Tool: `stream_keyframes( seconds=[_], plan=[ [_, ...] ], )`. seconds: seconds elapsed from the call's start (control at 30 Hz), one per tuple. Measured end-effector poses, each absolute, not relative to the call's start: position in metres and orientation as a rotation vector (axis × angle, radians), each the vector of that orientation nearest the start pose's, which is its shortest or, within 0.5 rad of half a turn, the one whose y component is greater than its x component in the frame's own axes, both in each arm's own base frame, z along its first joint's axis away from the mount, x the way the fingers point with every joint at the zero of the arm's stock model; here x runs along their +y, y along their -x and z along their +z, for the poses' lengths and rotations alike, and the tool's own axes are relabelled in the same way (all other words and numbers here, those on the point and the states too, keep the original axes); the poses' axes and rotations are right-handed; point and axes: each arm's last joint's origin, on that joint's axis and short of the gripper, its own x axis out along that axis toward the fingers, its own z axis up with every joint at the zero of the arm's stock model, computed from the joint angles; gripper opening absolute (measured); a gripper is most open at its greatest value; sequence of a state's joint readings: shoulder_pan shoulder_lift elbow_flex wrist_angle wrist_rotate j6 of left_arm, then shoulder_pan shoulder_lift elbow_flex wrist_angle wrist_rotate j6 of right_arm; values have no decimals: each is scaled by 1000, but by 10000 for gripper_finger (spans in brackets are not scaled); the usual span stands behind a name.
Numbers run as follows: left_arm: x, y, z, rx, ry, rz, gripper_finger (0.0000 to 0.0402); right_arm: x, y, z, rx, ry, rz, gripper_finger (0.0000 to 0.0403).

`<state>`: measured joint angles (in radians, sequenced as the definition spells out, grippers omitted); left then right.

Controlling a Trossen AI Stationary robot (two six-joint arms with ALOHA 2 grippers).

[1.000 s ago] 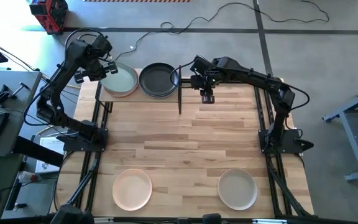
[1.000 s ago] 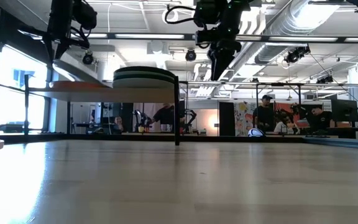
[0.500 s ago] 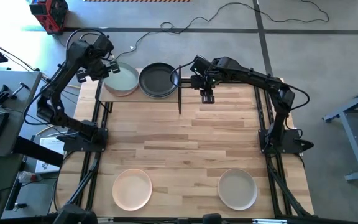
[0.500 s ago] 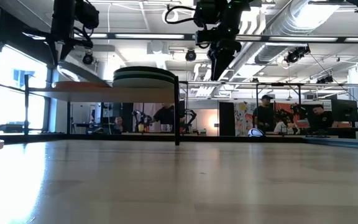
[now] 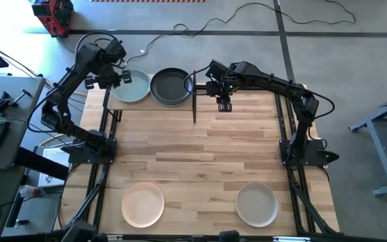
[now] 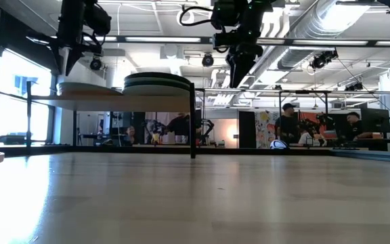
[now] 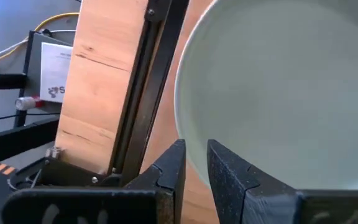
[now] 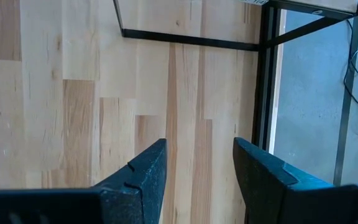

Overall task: Place and stack plates onto a shelf
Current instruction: Stack the light blue plate on top of the brown plate on the shelf

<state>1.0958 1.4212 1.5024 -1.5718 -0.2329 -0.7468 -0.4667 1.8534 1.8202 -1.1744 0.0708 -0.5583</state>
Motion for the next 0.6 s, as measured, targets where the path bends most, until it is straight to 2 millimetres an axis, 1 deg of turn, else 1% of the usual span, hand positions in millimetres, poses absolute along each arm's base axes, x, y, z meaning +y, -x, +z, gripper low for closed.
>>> stream_keyframes(
  seconds=[0.13,0.27,0.47,0.6],
  plan=[
    [203,-104,348,1033,1206,1523,51,-170,-334,319,1280,239,-122,161],
    [197,-114,348,1038,1194,1496,47,-170,-334,319,1280,238,-123,161],
    [190,-138,345,1040,1151,1453,42,-171,-334,319,1273,239,-127,161],
    [190,-151,337,1079,1148,1450,42,-171,-335,319,1268,241,-129,161]
  ],
)
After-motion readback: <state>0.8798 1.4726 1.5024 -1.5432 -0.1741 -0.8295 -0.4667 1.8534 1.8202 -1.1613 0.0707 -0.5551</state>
